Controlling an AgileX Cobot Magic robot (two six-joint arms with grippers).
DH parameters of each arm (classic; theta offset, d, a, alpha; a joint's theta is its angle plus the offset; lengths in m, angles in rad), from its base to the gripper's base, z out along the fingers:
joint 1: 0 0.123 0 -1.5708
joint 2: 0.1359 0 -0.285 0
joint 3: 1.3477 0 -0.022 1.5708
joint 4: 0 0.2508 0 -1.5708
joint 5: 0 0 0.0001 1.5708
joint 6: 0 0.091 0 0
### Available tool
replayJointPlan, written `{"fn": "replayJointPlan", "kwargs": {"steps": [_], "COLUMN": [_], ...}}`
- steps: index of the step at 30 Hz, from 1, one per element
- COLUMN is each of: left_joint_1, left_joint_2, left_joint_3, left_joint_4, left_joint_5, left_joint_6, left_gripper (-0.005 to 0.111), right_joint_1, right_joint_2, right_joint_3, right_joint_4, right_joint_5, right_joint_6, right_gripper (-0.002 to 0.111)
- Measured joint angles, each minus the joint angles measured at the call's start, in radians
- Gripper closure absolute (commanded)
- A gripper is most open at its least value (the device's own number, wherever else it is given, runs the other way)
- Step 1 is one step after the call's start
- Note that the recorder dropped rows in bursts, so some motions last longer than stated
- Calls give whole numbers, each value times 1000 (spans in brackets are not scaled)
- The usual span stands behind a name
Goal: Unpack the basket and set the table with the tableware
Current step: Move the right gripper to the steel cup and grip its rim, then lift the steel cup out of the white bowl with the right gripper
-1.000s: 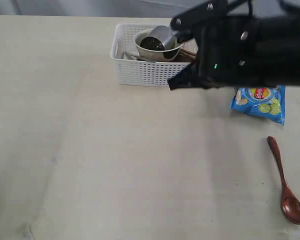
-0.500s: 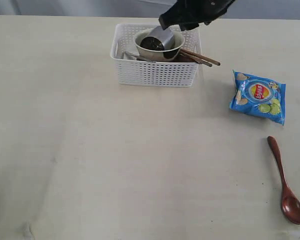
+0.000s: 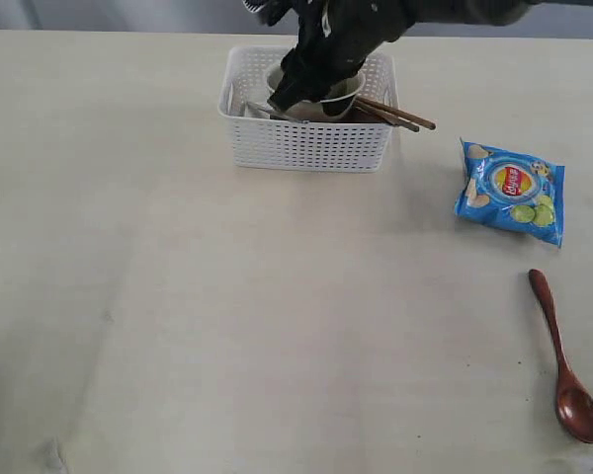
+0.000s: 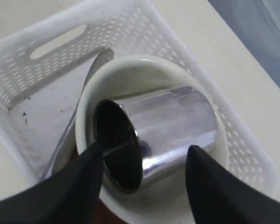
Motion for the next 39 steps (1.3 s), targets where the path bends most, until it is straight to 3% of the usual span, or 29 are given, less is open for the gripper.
{"fn": "replayJointPlan", "kwargs": {"steps": [6,15,18,27,39], "left_joint_1": [0,0,0,0,0], "left_joint_2": [0,0,0,0,0], "left_joint_3": [0,0,0,0,0], "left_joint_4": [0,0,0,0,0], "left_joint_5": [0,0,0,0,0], "left_joint_6": [0,0,0,0,0], "left_gripper": [107,107,107,107,107], "right_joint_1": [17,21,21,21,21], "right_joint_2": [27,60,62,62,34], "right_joint_3": [-12,-12,-12,-12,-16], "right_joint_4": [-215,-283,-319,-336,-367], "right_joint_5": [-12,-1,1,1,6], "right_joint_6": [155,208,240,249,249], "right_gripper": [56,57,75,108,109]}}
